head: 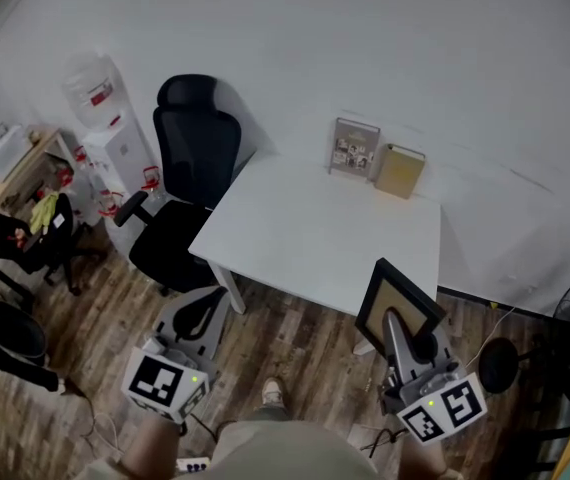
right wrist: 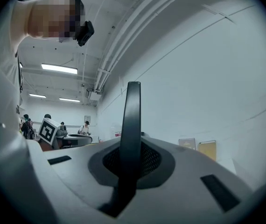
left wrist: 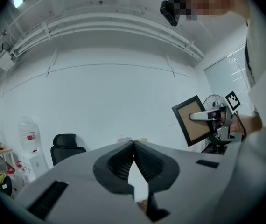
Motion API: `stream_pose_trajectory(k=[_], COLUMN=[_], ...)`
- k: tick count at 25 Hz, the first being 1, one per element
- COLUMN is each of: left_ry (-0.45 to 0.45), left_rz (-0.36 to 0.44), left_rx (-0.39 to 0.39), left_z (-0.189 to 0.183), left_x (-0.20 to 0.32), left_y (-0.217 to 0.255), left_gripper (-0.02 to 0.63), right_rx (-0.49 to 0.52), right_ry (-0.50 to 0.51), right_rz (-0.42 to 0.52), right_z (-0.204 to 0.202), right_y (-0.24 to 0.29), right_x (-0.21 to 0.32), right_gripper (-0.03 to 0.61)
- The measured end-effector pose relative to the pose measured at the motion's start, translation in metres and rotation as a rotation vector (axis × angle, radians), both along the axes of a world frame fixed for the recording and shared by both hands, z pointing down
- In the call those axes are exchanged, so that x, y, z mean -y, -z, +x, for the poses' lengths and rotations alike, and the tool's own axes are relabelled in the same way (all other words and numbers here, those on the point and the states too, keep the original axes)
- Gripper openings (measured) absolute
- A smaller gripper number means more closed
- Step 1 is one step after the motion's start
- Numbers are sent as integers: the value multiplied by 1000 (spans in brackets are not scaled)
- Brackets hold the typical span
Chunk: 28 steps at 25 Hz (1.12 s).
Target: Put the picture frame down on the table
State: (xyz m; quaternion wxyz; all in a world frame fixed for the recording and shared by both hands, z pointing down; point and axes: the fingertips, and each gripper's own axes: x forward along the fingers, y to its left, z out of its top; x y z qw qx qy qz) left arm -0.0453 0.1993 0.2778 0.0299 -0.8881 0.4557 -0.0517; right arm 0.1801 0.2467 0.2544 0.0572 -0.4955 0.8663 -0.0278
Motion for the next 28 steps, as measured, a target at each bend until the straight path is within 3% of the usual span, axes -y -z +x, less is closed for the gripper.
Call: stream_pose_trajectory(k=[8, 16, 28], left_ry=[-5, 9, -16], left_rz=[15, -38, -68], left_rx=[-18, -27, 14], left_z=[-43, -57, -23], left_x=[70, 123, 214], left_y=[1, -22, -35], left_gripper=[21, 21, 21], right_rx=[-11, -26, 30], right_ry=[-7, -2, 45], right_rz=[29, -52, -36], right_z=[-41, -54, -34], right_y=[13, -12, -21], right_x=[67, 122, 227], right_gripper=[31, 31, 31])
